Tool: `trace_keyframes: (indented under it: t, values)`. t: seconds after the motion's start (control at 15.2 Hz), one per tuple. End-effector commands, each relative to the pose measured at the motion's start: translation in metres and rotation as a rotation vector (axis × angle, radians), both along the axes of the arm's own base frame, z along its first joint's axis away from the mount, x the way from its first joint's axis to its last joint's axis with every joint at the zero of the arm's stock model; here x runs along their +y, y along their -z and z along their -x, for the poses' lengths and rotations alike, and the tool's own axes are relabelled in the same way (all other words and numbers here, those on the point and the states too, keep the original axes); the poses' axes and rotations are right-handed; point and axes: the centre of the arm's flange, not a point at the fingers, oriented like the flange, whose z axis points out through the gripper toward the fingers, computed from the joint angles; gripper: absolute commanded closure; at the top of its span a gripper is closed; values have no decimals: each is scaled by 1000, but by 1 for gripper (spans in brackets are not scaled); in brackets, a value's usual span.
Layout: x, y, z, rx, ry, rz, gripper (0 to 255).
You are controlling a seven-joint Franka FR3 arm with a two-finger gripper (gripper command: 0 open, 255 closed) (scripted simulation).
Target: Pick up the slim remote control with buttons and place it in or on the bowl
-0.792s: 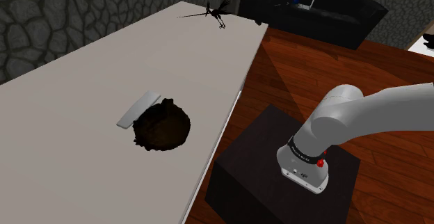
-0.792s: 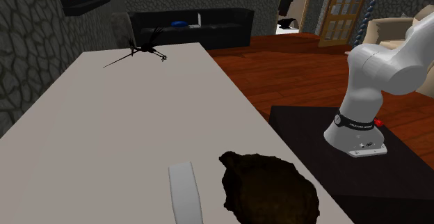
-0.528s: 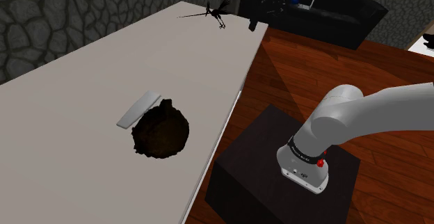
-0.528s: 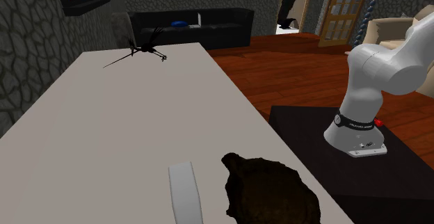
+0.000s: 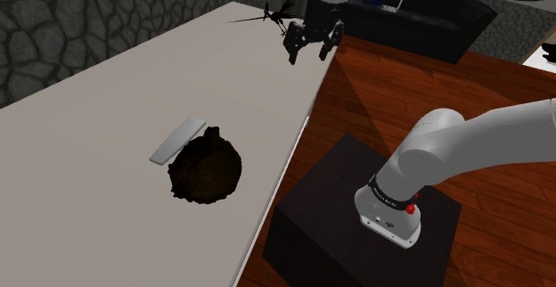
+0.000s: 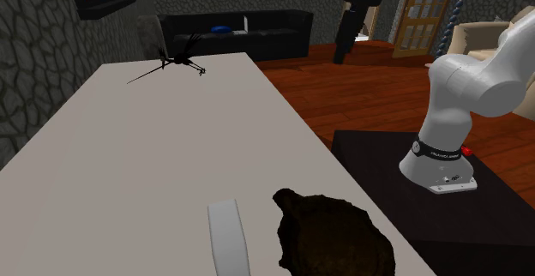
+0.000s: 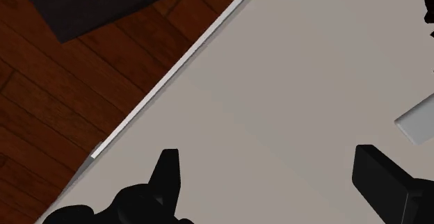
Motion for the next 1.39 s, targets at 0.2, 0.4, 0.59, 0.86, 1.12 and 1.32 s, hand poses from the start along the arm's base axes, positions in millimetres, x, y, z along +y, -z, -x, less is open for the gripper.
trace_keyframes:
  t: [0.2,0.4,0.59,0.86,1.12,1.32]
  values:
    - [51,39,-22,11,119,-18,0]
    - [81,61,-39,18,187,-28,0]
    - [109,82,-56,25,256,-38,0]
    - [145,111,-83,35,347,-52,0]
    - [179,139,-112,44,439,-65,0]
    - [202,160,-136,51,507,-75,0]
